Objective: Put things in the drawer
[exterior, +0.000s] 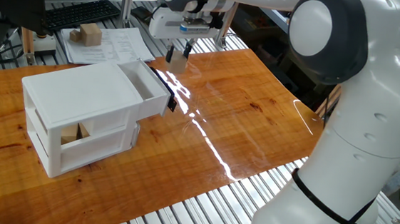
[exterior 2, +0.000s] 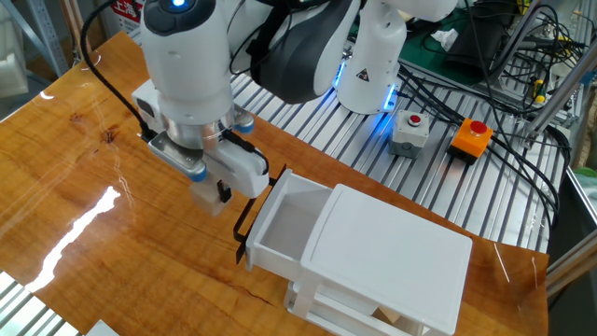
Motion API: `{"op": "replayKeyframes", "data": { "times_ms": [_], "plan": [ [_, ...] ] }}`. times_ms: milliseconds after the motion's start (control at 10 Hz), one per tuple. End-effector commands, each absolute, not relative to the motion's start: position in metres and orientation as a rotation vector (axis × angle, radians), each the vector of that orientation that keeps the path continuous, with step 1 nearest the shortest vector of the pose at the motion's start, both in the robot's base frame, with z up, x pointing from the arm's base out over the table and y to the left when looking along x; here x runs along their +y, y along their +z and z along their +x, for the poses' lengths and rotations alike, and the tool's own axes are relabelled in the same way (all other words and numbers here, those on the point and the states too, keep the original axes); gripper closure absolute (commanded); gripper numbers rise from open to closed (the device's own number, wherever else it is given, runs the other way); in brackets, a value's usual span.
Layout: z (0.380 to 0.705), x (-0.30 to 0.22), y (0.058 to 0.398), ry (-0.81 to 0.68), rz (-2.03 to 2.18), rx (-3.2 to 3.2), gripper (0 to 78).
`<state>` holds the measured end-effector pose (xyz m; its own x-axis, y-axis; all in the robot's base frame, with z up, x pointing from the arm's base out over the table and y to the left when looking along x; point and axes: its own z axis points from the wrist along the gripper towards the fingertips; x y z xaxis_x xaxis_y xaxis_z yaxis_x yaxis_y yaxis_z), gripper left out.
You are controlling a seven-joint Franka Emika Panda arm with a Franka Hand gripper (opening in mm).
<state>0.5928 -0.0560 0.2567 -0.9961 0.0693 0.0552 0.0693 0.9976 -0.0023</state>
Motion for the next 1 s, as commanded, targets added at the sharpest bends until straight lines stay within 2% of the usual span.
{"op": "replayKeyframes", "data": {
  "times_ms": [100, 1000],
  "plan": [
    [0.586, -0.039, 0.274, -0.006, -0.162, -3.067, 76.3],
    [0.551, 0.021, 0.31, -0.026, -0.325, -3.002, 76.3]
  ]
}}
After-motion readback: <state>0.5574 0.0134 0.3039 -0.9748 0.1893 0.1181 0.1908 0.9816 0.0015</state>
